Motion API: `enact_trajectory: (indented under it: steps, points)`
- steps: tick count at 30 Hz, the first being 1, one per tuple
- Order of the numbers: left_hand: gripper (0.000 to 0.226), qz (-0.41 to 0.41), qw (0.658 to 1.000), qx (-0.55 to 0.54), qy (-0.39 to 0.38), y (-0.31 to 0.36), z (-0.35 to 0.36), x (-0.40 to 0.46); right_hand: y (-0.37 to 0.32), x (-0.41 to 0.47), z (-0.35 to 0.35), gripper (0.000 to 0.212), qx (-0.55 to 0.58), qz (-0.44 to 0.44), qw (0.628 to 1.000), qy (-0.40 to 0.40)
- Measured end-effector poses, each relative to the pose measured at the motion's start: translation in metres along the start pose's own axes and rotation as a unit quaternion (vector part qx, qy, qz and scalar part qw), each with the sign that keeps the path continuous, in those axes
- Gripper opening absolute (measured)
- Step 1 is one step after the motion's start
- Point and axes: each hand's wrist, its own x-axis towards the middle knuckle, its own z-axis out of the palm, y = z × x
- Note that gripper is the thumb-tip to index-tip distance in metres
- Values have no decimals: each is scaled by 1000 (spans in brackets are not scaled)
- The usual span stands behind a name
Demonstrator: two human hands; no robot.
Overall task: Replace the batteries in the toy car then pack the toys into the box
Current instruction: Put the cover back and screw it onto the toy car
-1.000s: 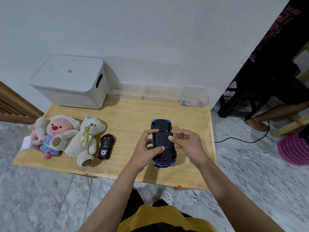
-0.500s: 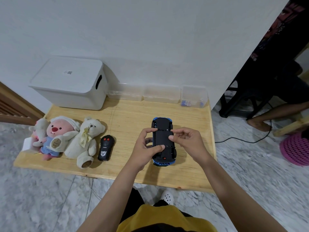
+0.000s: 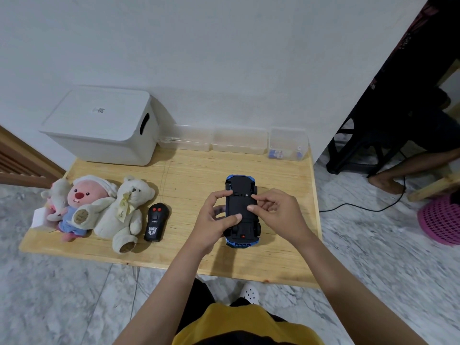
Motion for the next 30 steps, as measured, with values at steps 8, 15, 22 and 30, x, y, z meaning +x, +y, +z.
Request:
enact_trajectory:
  steps: [8,15,22,30]
  points:
    - [54,7,999,6,-40,-2,2,-4,7,-7,8,25,-111,-110,988,4]
    - [26,32,998,48,21,-7,8,-6,7,-18,15,23,-131,-138,982,13]
    - [35,29,996,86,22,-14,11,-2,14,-27,19,25,-118,-91,989,-8]
    - [39,6,995,78,63,-14,18,-1,55,-16,6,10,-130,16,978,162]
